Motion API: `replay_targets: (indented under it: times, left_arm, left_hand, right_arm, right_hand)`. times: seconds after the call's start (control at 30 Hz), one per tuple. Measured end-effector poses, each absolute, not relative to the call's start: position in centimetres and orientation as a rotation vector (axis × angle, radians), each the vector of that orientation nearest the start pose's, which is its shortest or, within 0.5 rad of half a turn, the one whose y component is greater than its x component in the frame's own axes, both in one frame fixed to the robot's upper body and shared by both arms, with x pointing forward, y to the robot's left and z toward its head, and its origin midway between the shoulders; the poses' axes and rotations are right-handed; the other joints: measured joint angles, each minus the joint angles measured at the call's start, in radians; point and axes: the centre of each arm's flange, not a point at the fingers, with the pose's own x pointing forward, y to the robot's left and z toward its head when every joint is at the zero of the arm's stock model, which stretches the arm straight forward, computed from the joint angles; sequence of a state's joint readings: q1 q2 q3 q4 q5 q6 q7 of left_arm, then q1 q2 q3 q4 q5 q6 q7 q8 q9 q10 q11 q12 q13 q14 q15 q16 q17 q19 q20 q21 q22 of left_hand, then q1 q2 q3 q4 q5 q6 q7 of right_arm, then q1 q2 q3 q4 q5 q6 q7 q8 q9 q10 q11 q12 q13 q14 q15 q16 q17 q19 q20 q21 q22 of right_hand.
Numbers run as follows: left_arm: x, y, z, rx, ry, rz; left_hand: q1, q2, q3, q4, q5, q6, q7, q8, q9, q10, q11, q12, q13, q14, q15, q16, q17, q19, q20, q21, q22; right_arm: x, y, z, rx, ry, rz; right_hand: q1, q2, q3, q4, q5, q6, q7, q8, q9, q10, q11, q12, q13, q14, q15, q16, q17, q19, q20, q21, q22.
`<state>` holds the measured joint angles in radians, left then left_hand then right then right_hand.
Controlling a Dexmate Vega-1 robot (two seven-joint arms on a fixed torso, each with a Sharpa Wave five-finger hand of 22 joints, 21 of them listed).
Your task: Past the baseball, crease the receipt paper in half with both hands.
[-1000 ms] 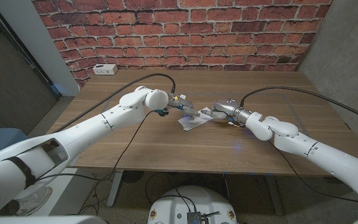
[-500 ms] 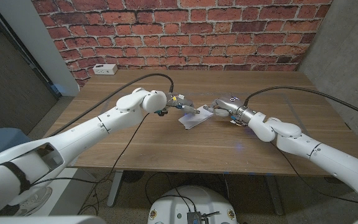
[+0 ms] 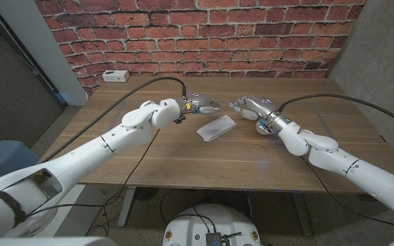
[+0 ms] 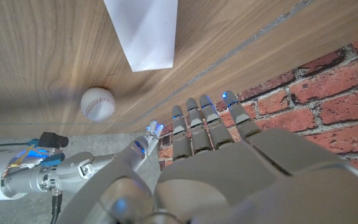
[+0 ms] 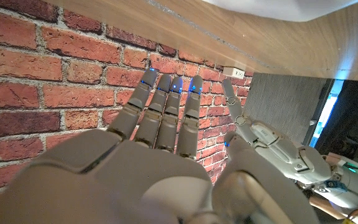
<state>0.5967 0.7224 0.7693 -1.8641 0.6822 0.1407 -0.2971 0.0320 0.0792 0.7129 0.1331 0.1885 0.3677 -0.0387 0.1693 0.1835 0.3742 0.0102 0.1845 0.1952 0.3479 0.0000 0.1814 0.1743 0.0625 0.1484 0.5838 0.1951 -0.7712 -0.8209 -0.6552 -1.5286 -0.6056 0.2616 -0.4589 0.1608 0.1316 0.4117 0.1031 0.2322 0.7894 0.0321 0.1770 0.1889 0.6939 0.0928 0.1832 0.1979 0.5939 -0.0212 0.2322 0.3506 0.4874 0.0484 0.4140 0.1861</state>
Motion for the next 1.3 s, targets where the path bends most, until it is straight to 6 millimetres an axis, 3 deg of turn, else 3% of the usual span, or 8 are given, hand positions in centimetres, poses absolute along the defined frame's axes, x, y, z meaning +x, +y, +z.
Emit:
replay_targets:
  times: [0.23,0.27,0.3,0.6,0.73,0.87,1.07,1.3]
  left_arm:
    - [58.0,12.5,3.9,1.624,-0.678,-0.249]
    - [58.0,12.4,3.6,1.542,-0.666,-0.305]
    - [57.2,12.6,5.5,1.459,-0.831,-0.17]
    - [57.5,14.6,5.3,1.256,-0.871,-0.167]
    - [57.9,15.7,5.1,1.142,-0.883,-0.186]
    - [58.7,17.0,4.7,1.063,-0.872,-0.195]
    - [59.1,18.1,4.6,0.862,-0.904,-0.277]
    - [60.7,20.0,3.9,0.706,-0.891,-0.327]
  left_hand:
    - [0.018,0.009,0.006,-0.026,-0.004,-0.069,-0.018,0.0,-0.002,-0.049,-0.002,-0.004,0.0,-0.033,0.0,-0.001,-0.002,0.002,-0.002,0.0,0.0]
    - [0.03,0.01,0.008,-0.028,-0.004,-0.081,-0.02,0.0,-0.002,-0.062,-0.003,-0.004,0.0,-0.039,0.004,-0.004,-0.002,0.005,-0.005,0.0,0.0]
    - [0.029,0.01,0.011,-0.031,-0.004,-0.092,-0.022,0.0,-0.002,-0.072,-0.004,-0.004,0.0,-0.048,0.002,-0.004,-0.002,0.005,-0.005,0.0,0.0]
    - [0.054,0.025,0.028,-0.068,-0.004,-0.188,0.0,0.0,-0.007,-0.182,-0.019,-0.004,-0.005,-0.147,-0.014,-0.012,-0.007,-0.003,-0.049,-0.011,0.0]
    - [0.07,0.025,0.034,-0.073,-0.004,-0.221,0.003,0.0,-0.007,-0.211,-0.032,-0.004,-0.009,-0.181,-0.016,-0.012,-0.007,-0.009,-0.07,-0.011,-0.005]
    - [0.07,0.025,0.04,-0.068,-0.004,-0.246,0.003,0.0,-0.007,-0.225,-0.039,-0.004,-0.013,-0.2,-0.022,-0.012,-0.007,-0.009,-0.081,-0.016,-0.005]
    - [0.075,0.03,0.047,-0.067,-0.004,-0.256,0.003,0.0,-0.012,-0.232,-0.039,-0.004,-0.014,-0.202,-0.023,-0.012,-0.007,-0.009,-0.081,-0.018,-0.005]
    - [0.08,0.035,0.054,-0.062,-0.004,-0.25,0.009,0.0,-0.011,-0.228,-0.043,0.001,-0.014,-0.202,-0.023,-0.007,-0.007,-0.009,-0.091,-0.018,-0.005]
  right_arm:
    - [58.6,-23.2,-0.4,-1.216,-1.088,-0.021]
    - [58.4,-25.0,-0.3,-1.182,-1.071,-0.07]
    - [58.2,-25.0,-0.1,-1.149,-1.077,-0.065]
    - [57.7,-26.6,0.4,-0.91,-1.062,-0.061]
    - [57.7,-27.3,0.4,-0.787,-1.041,-0.041]
    - [57.8,-27.7,0.5,-0.69,-1.021,-0.023]
    - [57.8,-28.6,0.4,-0.555,-1.0,-0.027]
    - [58.6,-30.0,0.2,-0.393,-0.96,-0.048]
  right_hand:
    - [0.024,0.013,0.014,-0.014,-0.015,-0.076,-0.013,0.0,0.0,-0.063,-0.006,-0.002,0.0,-0.027,0.002,-0.007,0.005,-0.018,0.003,-0.012,0.0]
    - [0.026,0.011,0.017,-0.017,-0.015,-0.09,-0.014,0.0,0.0,-0.077,-0.005,-0.002,0.0,-0.034,0.004,-0.007,0.005,-0.02,0.002,-0.012,0.0]
    - [0.029,0.008,0.018,-0.018,-0.018,-0.105,-0.016,0.0,0.0,-0.089,-0.01,-0.002,0.0,-0.043,0.003,-0.007,0.005,-0.021,0.0,-0.012,0.0]
    - [0.042,0.014,0.029,-0.029,-0.029,-0.209,-0.02,-0.008,-0.003,-0.174,-0.014,-0.006,0.0,-0.113,0.02,-0.035,-0.01,-0.038,0.009,-0.031,-0.005]
    - [0.053,0.003,0.033,-0.038,-0.029,-0.247,-0.023,-0.008,-0.003,-0.209,-0.009,-0.006,0.0,-0.145,0.03,-0.044,-0.025,-0.057,0.029,-0.043,-0.005]
    - [0.052,-0.011,0.033,-0.046,-0.037,-0.275,-0.02,-0.008,-0.003,-0.228,-0.008,-0.006,0.0,-0.162,0.034,-0.047,-0.039,-0.039,0.093,-0.048,-0.01]
    - [0.049,-0.033,0.025,-0.054,-0.037,-0.291,-0.014,-0.003,-0.003,-0.243,-0.003,-0.006,0.0,-0.177,0.037,-0.047,-0.053,-0.021,0.137,-0.05,-0.013]
    - [0.039,-0.043,0.021,-0.058,-0.037,-0.296,-0.008,0.004,-0.003,-0.234,0.005,0.006,0.0,-0.178,0.054,-0.043,-0.063,-0.047,0.121,-0.071,-0.014]
